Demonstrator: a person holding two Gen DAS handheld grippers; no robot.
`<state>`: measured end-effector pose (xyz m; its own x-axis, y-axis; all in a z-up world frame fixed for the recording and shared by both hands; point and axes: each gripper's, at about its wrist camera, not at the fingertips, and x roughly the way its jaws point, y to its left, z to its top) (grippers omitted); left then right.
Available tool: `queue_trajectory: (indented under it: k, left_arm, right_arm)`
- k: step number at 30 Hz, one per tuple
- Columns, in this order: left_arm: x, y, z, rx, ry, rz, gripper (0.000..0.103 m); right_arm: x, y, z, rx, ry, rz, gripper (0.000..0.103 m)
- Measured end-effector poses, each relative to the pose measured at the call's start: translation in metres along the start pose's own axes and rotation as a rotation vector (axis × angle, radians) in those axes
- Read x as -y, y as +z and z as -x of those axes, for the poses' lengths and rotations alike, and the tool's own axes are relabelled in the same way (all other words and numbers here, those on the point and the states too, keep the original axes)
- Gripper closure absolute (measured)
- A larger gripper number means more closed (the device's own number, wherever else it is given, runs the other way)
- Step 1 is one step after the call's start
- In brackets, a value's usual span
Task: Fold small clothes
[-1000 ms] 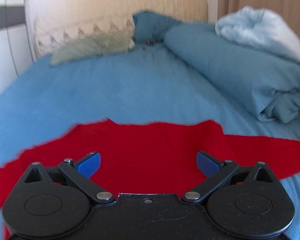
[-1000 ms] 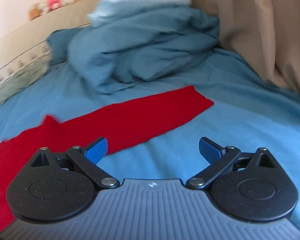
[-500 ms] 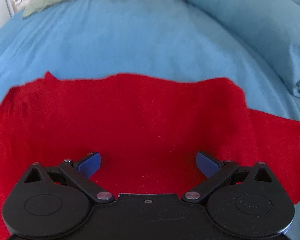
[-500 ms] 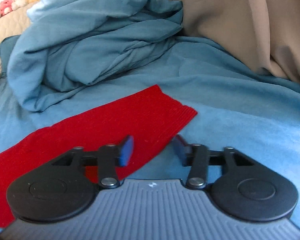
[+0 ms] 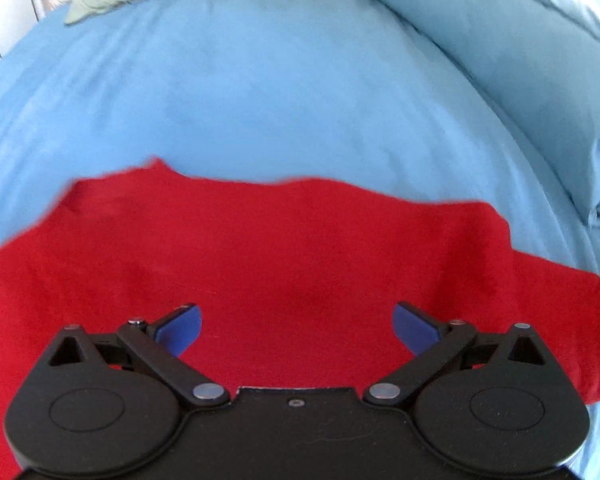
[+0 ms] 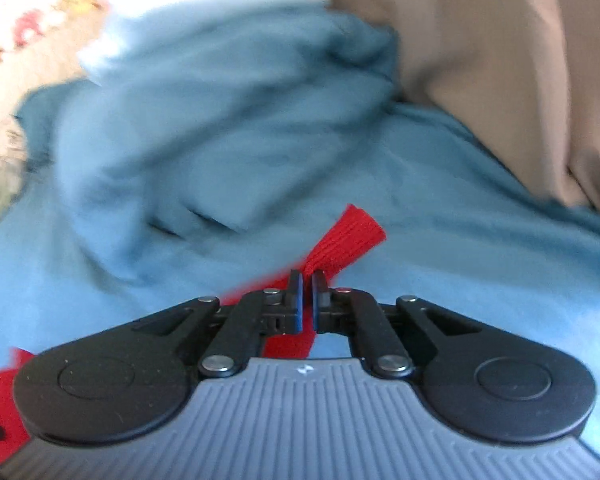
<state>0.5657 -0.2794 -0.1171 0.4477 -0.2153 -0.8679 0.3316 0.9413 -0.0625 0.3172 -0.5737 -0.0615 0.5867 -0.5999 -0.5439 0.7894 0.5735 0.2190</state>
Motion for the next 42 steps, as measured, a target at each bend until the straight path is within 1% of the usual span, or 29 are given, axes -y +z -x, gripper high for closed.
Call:
queue_trajectory:
  k: [2, 4, 6, 8, 10, 12, 13, 15, 18, 20, 21, 24, 26, 27, 28, 29, 30, 31, 33, 34, 36, 37, 39, 41, 42]
  left_arm:
    - [-0.024, 0.0, 0.023, 0.018, -0.007, 0.017, 0.0]
    - [-0.056, 0.003, 0.042, 0.036, -0.011, 0.045, 0.0]
    - [-0.09, 0.005, 0.061, 0.055, -0.001, 0.063, 0.0]
    - [-0.122, 0.001, 0.08, 0.081, 0.016, 0.077, 0.0]
    - [-0.152, -0.006, 0.094, 0.108, 0.057, 0.099, 0.0]
    - [-0.182, -0.02, 0.106, 0.126, 0.106, 0.125, 0.0]
    - [-0.198, -0.026, 0.109, 0.132, 0.121, 0.142, 0.0]
    - [-0.226, -0.043, 0.115, 0.147, 0.134, 0.189, 0.0]
    - [-0.26, -0.067, 0.113, 0.143, 0.095, 0.247, 0.0]
    - [-0.273, -0.083, 0.106, 0.129, 0.079, 0.271, 0.0]
    - [-0.276, -0.085, 0.1, 0.123, 0.071, 0.279, 0.0]
    - [-0.278, -0.089, 0.089, 0.108, 0.038, 0.301, 0.0]
    - [-0.278, -0.09, 0.085, 0.106, 0.011, 0.313, 0.0]
    - [-0.277, -0.09, 0.087, 0.106, -0.001, 0.318, 0.0]
    - [-0.277, -0.089, 0.086, 0.108, -0.017, 0.322, 0.0]
    - [-0.275, -0.087, 0.086, 0.109, -0.033, 0.325, 0.0]
    - [-0.272, -0.086, 0.083, 0.111, -0.047, 0.328, 0.0]
    - [-0.269, -0.086, 0.082, 0.11, -0.068, 0.332, 0.0]
    - [-0.26, -0.082, 0.079, 0.1, -0.114, 0.34, 0.001]
    - [-0.255, -0.081, 0.077, 0.096, -0.133, 0.343, 0.001]
    - [-0.242, -0.078, 0.072, 0.091, -0.171, 0.349, 0.002]
    - [-0.235, -0.076, 0.068, 0.09, -0.183, 0.353, 0.004]
    - [-0.222, -0.072, 0.058, 0.09, -0.195, 0.353, 0.01]
    - [-0.208, -0.067, 0.044, 0.09, -0.185, 0.336, 0.023]
    - [-0.202, -0.065, 0.038, 0.087, -0.174, 0.324, 0.026]
  right_arm:
    - [-0.03, 0.015, 0.021, 0.031, 0.094, 0.017, 0.084]
    - [-0.071, 0.024, 0.044, 0.062, 0.212, 0.05, 0.084]
    - [-0.117, 0.025, 0.066, 0.075, 0.347, 0.095, 0.084]
    - [-0.165, 0.016, 0.082, 0.059, 0.481, 0.15, 0.084]
    - [-0.216, -0.009, 0.092, 0.011, 0.616, 0.219, 0.084]
    - [-0.263, -0.048, 0.097, -0.051, 0.728, 0.302, 0.084]
    - [-0.282, -0.069, 0.097, -0.079, 0.764, 0.336, 0.084]
    - [-0.319, -0.124, 0.095, -0.151, 0.819, 0.429, 0.084]
    - [-0.351, -0.199, 0.093, -0.194, 0.799, 0.578, 0.084]
    - [-0.359, -0.235, 0.093, -0.209, 0.789, 0.639, 0.084]
    - [-0.361, -0.248, 0.093, -0.212, 0.785, 0.659, 0.084]
    - [-0.361, -0.266, 0.092, -0.22, 0.793, 0.71, 0.083]
    - [-0.359, -0.274, 0.098, -0.208, 0.809, 0.767, 0.079]
    - [-0.355, -0.278, 0.1, -0.198, 0.817, 0.792, 0.079]
    - [-0.353, -0.282, 0.104, -0.188, 0.827, 0.822, 0.073]
    - [-0.351, -0.282, 0.108, -0.182, 0.83, 0.84, 0.065]
    - [-0.348, -0.279, 0.111, -0.172, 0.825, 0.848, 0.042]
    - [-0.342, -0.276, 0.116, -0.156, 0.824, 0.848, 0.025]
    - [-0.33, -0.262, 0.12, -0.127, 0.804, 0.852, 0.014]
    - [-0.326, -0.252, 0.118, -0.128, 0.783, 0.858, 0.011]
    - [-0.305, -0.236, 0.119, -0.133, 0.736, 0.853, 0.008]
    - [-0.291, -0.227, 0.119, -0.137, 0.707, 0.843, 0.006]
    - [-0.266, -0.213, 0.116, -0.141, 0.648, 0.825, 0.004]
    - [-0.243, -0.203, 0.109, -0.142, 0.578, 0.801, 0.003]
    - [-0.232, -0.2, 0.103, -0.15, 0.546, 0.779, 0.003]
